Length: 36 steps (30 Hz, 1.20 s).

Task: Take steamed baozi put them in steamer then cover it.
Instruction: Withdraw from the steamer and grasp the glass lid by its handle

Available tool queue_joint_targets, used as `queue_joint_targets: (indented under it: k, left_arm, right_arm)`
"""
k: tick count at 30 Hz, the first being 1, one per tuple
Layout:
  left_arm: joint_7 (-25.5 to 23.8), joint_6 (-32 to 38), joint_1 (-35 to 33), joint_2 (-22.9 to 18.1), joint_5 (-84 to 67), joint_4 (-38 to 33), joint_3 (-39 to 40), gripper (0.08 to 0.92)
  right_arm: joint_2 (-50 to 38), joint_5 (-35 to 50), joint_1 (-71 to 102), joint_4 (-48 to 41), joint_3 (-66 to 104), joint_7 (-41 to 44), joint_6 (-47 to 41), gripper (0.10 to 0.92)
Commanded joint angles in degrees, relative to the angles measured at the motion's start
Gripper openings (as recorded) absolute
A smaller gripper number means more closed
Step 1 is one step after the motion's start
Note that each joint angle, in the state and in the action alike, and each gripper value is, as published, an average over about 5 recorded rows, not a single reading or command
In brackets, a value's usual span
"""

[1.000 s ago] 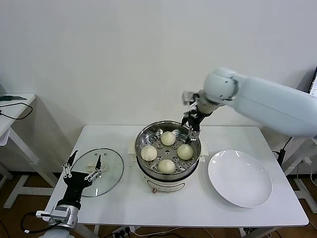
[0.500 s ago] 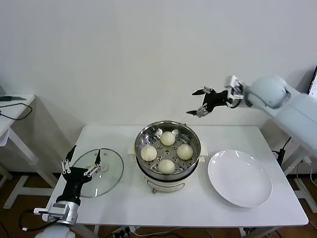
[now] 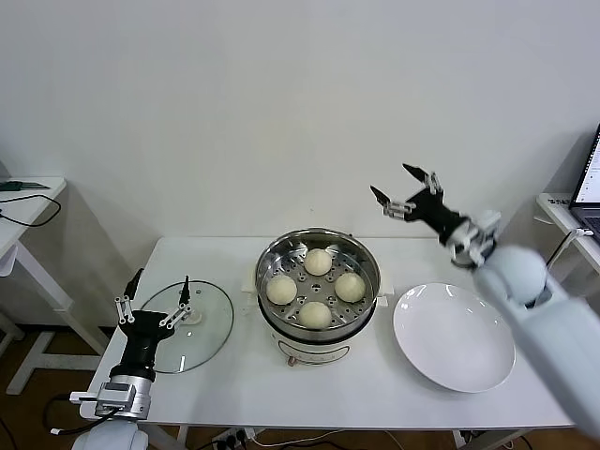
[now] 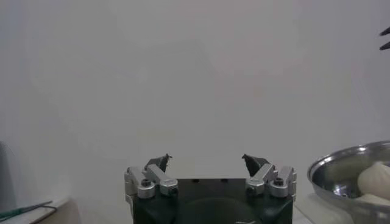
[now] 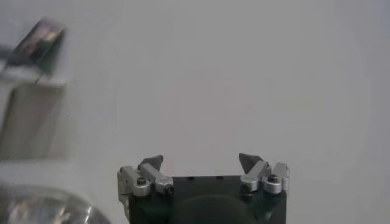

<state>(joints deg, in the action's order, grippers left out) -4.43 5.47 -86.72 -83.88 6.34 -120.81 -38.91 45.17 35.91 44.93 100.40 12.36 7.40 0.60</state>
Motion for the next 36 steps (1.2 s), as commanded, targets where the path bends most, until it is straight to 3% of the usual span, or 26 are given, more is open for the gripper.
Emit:
queue_joint_targets:
  k: [1, 7, 13, 22, 36]
  left_arm:
    - [0.4, 2.6, 0.3, -0.1, 2.0, 2.2, 0.2, 0.823]
    - [1.8, 4.1, -0.3, -0.1, 7.4, 3.8, 0.0, 0.823]
    - [6.9, 10.9, -0.8, 0.8, 34.2, 11.1, -1.6, 0.823]
    - [14.3, 14.7, -2.3, 2.7, 64.6, 19.3, -3.9, 0.823]
    - [18.7, 12.4, 3.9, 3.5, 75.2, 29.3, -4.7, 0.823]
  right_arm:
    - [18.7, -9.2, 34.6, 11.2, 18.5, -9.9, 12.0, 0.823]
    - [25.2, -14.9, 39.4, 12.0, 16.5, -10.3, 18.0, 0.823]
    - [27.3, -15.2, 40.3, 12.1, 16.8, -10.9, 19.0, 0.823]
    - [27.9, -14.4, 38.5, 10.7, 18.0, -11.2, 18.8, 0.823]
    - [28.9, -13.3, 37.0, 9.7, 19.3, -11.1, 18.7, 0.823]
